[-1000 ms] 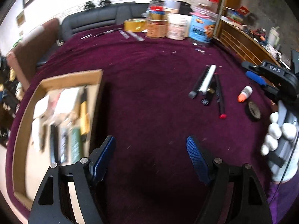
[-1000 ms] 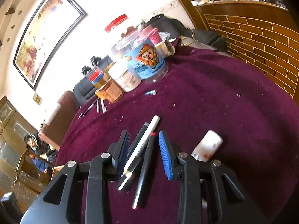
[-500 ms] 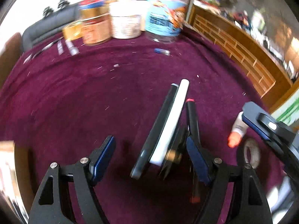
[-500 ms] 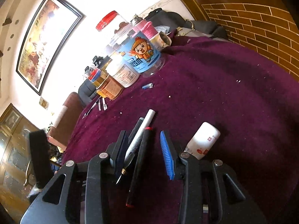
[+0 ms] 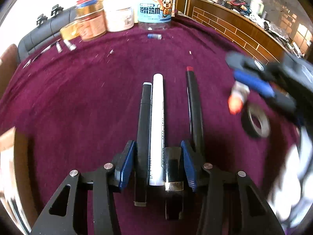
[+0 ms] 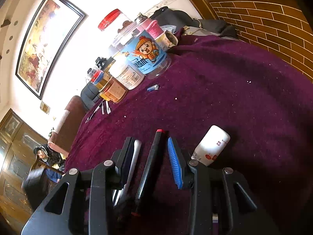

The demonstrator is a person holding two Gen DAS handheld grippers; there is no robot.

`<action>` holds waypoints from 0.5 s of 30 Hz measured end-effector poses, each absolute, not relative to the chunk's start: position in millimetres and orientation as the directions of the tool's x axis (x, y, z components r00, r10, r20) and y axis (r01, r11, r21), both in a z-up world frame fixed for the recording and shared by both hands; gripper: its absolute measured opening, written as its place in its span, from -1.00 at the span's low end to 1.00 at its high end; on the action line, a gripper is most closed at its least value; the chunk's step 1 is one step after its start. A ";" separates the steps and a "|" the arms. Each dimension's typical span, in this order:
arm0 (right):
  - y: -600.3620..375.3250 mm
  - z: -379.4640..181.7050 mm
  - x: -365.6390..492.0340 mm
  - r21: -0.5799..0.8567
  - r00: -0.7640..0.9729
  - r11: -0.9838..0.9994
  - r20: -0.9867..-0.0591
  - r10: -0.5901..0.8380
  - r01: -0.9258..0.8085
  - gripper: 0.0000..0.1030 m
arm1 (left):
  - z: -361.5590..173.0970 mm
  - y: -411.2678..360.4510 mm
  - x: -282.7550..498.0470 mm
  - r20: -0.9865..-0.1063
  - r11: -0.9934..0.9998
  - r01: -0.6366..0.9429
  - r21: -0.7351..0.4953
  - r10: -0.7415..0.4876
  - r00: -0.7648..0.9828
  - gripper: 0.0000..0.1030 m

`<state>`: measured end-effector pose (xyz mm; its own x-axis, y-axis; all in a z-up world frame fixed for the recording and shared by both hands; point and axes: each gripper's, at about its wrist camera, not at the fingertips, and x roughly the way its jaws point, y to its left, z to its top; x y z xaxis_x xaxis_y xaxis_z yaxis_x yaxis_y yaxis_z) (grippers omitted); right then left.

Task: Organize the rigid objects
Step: 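Close the left gripper on the black and white markers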

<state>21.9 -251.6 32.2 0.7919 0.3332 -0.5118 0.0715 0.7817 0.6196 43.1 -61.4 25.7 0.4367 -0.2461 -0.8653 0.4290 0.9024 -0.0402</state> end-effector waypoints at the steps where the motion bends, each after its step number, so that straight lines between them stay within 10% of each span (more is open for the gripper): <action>1: -249.7 31.8 22.3 0.616 0.788 0.785 -0.515 0.337 0.068 -0.35 | 26.0 -55.9 32.7 -0.866 0.906 0.423 -0.033 -0.238 0.441 -0.20; 11: -238.2 31.1 21.3 0.581 0.778 0.813 -0.530 0.338 0.044 -0.35 | 36.9 -4.4 5.8 -0.832 0.928 0.345 -0.140 -0.299 0.467 -0.21; 15: -239.4 30.4 22.1 0.585 0.776 0.810 -0.531 0.339 0.047 -0.35 | 30.1 -8.1 6.1 -0.828 0.914 0.374 -0.158 -0.329 0.454 -0.50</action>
